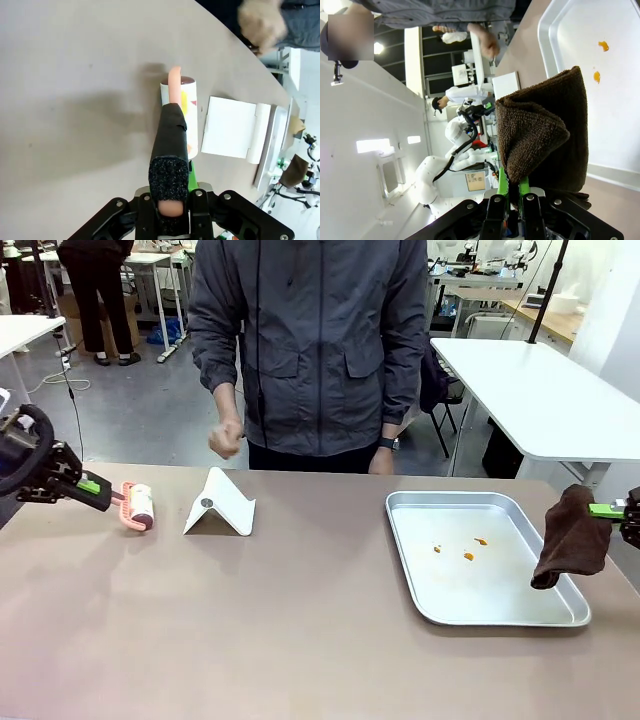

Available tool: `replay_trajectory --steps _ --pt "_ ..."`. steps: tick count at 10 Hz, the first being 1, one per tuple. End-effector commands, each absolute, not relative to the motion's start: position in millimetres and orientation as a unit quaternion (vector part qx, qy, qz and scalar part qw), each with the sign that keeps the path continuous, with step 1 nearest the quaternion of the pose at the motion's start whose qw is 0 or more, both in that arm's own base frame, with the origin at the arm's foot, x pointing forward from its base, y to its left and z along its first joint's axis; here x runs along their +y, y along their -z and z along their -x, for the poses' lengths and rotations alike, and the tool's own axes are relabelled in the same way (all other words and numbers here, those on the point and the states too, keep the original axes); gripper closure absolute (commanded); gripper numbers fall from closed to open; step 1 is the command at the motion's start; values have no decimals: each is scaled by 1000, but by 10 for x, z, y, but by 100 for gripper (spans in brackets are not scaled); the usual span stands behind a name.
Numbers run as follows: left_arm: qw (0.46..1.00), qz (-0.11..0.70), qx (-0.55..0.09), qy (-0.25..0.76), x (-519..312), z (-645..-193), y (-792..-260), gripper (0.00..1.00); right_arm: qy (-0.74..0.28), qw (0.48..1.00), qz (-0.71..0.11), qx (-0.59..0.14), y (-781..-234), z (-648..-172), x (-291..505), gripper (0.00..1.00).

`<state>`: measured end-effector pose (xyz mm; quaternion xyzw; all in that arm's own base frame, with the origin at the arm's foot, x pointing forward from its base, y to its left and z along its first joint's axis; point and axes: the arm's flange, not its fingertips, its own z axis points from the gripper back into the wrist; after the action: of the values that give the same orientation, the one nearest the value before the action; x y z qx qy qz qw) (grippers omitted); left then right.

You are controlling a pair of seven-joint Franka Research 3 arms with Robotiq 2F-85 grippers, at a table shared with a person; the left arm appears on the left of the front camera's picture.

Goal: Clean the surface of the table.
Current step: If a person points to the right, clean the right side of the table with your right hand, and if they point to the left, clean the left side with your left hand.

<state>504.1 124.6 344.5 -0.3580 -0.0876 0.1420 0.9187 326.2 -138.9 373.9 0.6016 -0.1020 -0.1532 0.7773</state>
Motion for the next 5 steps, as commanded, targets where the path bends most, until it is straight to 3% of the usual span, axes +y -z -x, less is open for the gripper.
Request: replay_trajectory --steps 1,5 --pt "938 323 -42 -115 1000 -4973 -3151 79 164 777 -599 -100 -3802 -3264 -1377 100" --pt "923 364 -75 -103 958 -4934 -3412 79 164 777 -599 -100 -3802 -3264 -1377 100"
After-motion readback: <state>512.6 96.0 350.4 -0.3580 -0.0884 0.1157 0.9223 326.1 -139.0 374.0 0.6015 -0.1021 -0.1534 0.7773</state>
